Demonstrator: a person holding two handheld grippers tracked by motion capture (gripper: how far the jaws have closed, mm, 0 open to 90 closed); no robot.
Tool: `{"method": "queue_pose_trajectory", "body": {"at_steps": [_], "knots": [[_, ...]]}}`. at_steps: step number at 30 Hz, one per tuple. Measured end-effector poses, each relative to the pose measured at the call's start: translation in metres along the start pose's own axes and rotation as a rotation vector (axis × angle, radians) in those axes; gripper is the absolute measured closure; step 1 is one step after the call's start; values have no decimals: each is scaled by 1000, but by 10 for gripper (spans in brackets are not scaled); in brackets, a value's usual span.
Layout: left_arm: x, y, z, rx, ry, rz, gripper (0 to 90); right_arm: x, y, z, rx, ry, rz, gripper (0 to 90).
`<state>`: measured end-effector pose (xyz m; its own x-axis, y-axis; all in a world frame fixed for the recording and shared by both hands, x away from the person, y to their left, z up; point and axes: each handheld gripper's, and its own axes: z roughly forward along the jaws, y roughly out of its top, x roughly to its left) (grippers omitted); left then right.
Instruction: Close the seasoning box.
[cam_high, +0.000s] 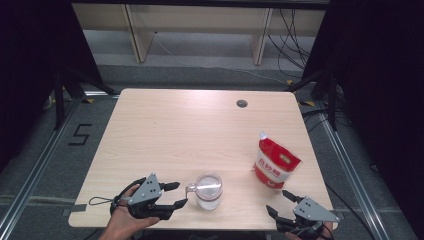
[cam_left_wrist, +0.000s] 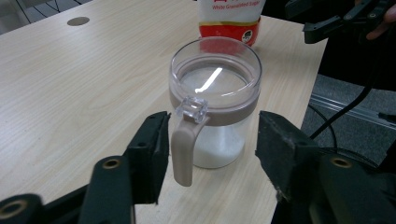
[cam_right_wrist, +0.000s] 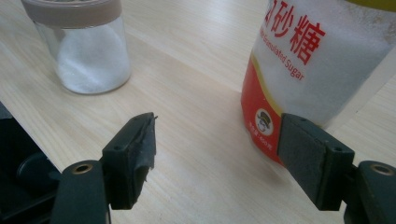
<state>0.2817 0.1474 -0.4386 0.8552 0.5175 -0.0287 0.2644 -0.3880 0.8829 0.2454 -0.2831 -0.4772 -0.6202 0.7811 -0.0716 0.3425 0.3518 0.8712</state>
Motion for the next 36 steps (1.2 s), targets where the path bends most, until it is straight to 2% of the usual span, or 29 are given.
{"method": "queue_pose_trajectory", "body": {"at_steps": [4,5,6,8,9,10,11,13,15,16,18,19,20,21,23,25,26,28,30,32,33,35,36], "knots": [[2,-5,-1,11,6,-28,344,0,0,1,-3,0,-3,295],[3,-5,-1,13,6,-20,330,0,0,0,-2,1,2,294],[2,-7,-1,11,3,-43,322,0,0,0,-3,2,4,293],[5,-9,-2,18,8,-17,308,0,0,0,-3,1,4,292],[5,-9,-2,18,8,-17,303,0,0,0,-3,1,4,292],[5,-13,-1,10,24,-59,303,0,0,1,-4,-1,1,292],[7,-15,-2,18,40,-58,292,1,0,1,-6,3,6,291],[8,-19,-1,13,41,-87,289,0,0,1,-5,4,-2,291],[10,-20,-1,15,43,-74,287,0,0,1,-5,3,-2,290],[10,-24,-2,18,56,-108,285,-1,1,1,-22,-9,-28,289],[12,-25,-3,24,59,-99,284,-1,1,1,-22,-5,-26,288],[13,-28,-5,33,74,-101,283,-1,0,1,-21,-7,-25,288],[12,-29,-5,26,73,-123,283,-1,0,1,-20,-7,-26,288],[13,-31,-5,26,72,-117,283,0,0,1,-4,8,-9,288],[14,-34,-5,28,75,-123,281,-1,1,1,-21,-8,-34,288],[13,-38,-6,37,81,-125,281,0,1,2,-24,-8,-25,288],[15,-40,-6,43,77,-102,281,0,1,2,-26,-7,-31,288],[15,-43,-7,60,87,-97,281,1,1,2,-16,5,-15,289],[14,-46,-6,53,88,-109,281,0,1,2,-20,4,-42,288],[14,-48,-7,57,87,-105,281,0,2,2,-23,2,-48,288],[14,-49,-8,68,87,-103,280,2,1,1,-12,3,-16,288],[13,-51,-8,69,84,-104,279,2,1,2,-11,9,-26,288],[11,-52,-8,69,85,-130,277,2,1,2,-11,22,-29,288]]}}
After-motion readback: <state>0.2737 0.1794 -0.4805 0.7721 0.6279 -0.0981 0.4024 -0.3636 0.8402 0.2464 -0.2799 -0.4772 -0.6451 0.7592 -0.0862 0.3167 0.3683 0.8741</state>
